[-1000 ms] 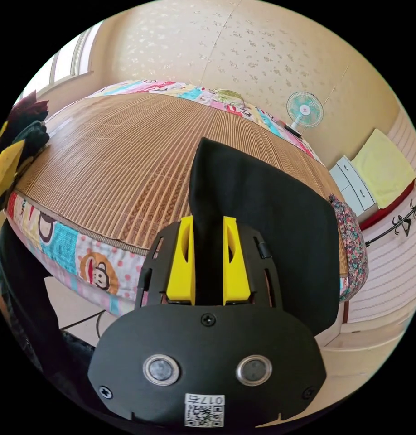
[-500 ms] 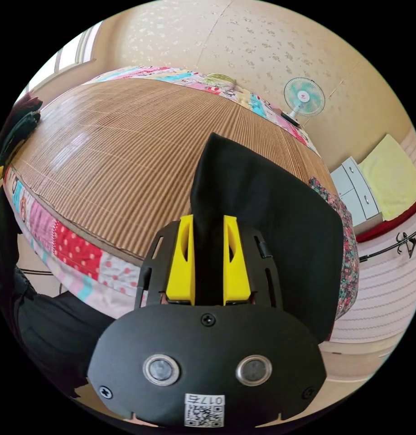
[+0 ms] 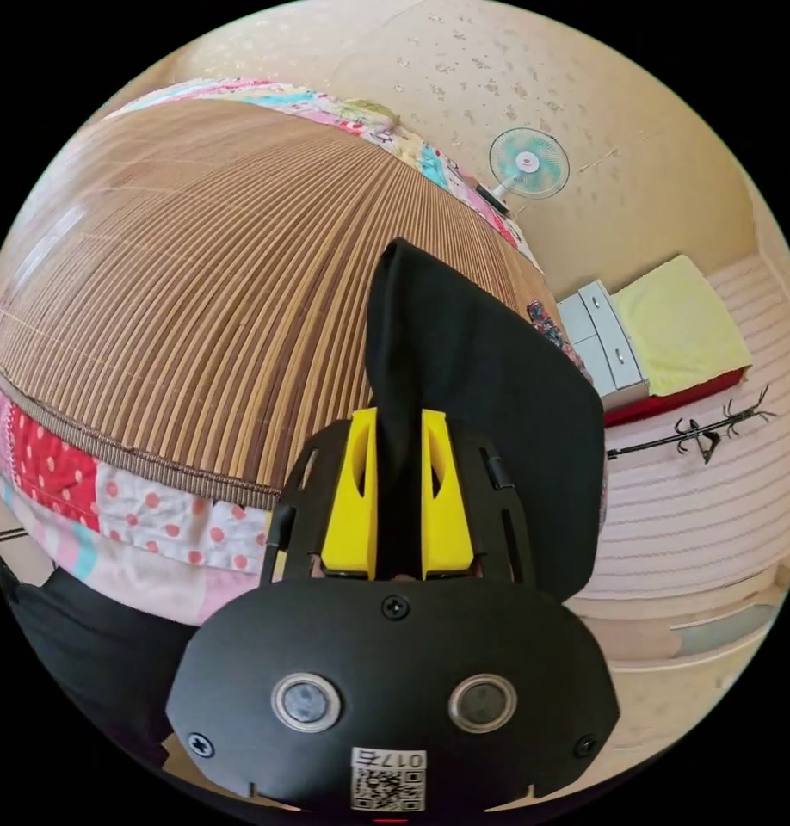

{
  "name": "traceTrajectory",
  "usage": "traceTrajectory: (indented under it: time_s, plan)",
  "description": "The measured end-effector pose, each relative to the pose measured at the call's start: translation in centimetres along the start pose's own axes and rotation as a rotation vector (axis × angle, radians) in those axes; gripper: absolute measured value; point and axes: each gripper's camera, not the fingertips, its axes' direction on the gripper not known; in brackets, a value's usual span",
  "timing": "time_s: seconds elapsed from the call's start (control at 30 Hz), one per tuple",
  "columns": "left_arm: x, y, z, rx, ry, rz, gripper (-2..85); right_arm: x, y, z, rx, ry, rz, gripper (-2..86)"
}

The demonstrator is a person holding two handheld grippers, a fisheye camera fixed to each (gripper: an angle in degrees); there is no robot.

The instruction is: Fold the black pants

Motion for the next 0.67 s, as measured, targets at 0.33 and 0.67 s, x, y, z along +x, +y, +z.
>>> traceTrajectory:
  time_s: [0.33,0.67]
  plan:
    - [-5.1,-4.1,-18.3,0.368,-0.449,-0.046,8.5,-3.5,5.9,-11.1,-0.003,-0.024,0.028,7.4]
    - [-6.9,-15.7,-12.0,-0.065,-0.557,-0.117,10.5,0.5,7.5,-15.6,-0.158,0.155,0.078,6.3]
